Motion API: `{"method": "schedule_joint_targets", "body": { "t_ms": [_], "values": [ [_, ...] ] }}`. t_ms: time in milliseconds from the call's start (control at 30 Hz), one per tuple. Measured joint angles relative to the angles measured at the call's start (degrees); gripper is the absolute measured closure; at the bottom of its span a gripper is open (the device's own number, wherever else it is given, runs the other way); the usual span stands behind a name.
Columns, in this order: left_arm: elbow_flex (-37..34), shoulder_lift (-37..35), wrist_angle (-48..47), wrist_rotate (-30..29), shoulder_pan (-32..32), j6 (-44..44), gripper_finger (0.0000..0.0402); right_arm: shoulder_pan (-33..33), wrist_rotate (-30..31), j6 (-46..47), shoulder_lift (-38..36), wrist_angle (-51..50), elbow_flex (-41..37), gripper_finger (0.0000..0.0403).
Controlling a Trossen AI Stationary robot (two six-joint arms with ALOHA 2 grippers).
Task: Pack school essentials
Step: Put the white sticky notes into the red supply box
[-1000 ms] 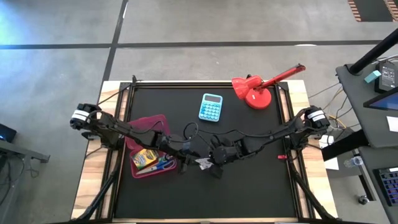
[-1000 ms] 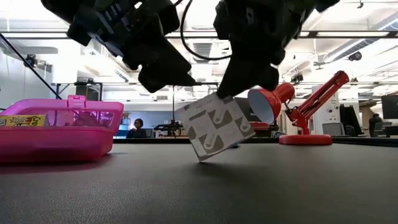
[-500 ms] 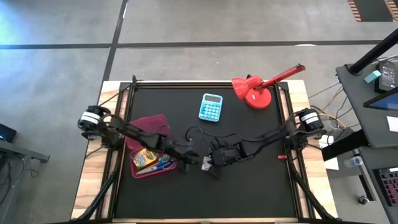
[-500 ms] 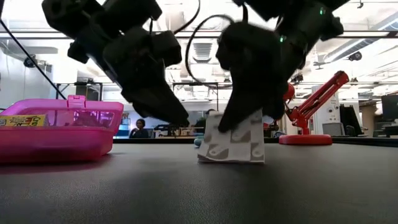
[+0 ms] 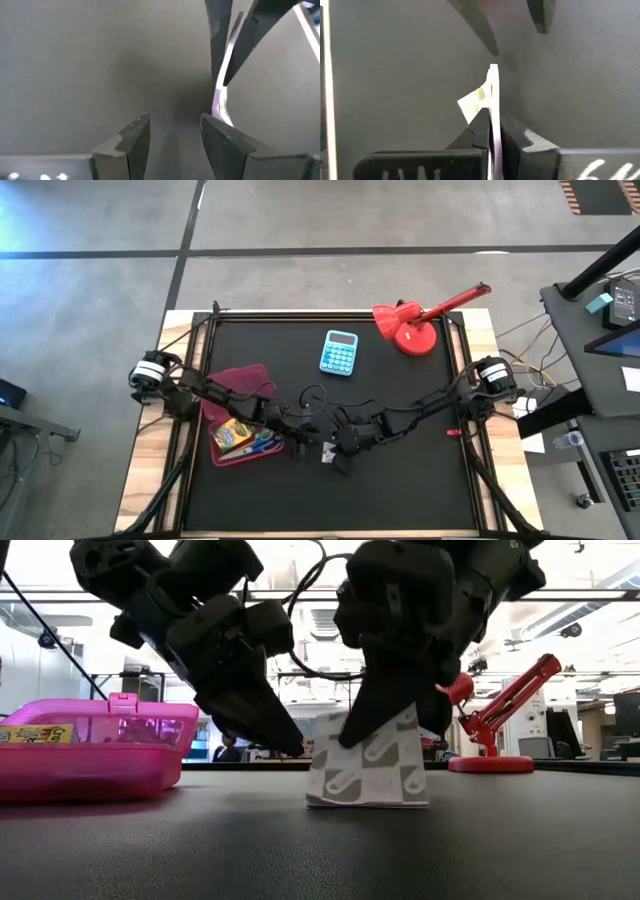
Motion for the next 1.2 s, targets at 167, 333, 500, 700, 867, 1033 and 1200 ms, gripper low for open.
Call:
{"method": "schedule_joint_targets", "body": {
  "t_ms": [167,333,500,700,867,1033,1200],
  "values": [
    [0.00,-0.02,0.01,10.61,0.06,-0.18,0.0246,0.11,0.00,1.88,-0.43,-1.38,0.97,0.0394],
    [0.00,-0.08,0.26,20.01,-0.04,-3.31,0.0246,0.11,0.01,1.47,-0.47,-1.48,0.96,0.0394],
    [0.00,-0.11,1.28,16.46,0.17,-7.12,0.0246,0.26,-0.04,-0.13,-0.55,-1.41,2.20,0.0394],
    [0.02,-0.11,3.59,15.81,0.52,-11.91,0.0246,0.35,-0.42,-2.77,-0.76,-1.91,4.90,0.0394],
    [0.04,-0.13,10.67,19.85,0.31,-11.97,0.0246,0.35,-0.29,-3.65,-0.76,-1.95,5.84,0.0395],
    [0.07,-0.13,11.71,18.81,0.22,-12.14,0.0249,0.44,-0.22,-4.21,-0.76,-3.00,7.06,0.0395],
    [0.17,-0.13,11.53,19.99,0.23,-11.93,0.0293,0.46,-0.39,-4.42,-0.76,-2.26,7.42,0.0395]
  ]
}}
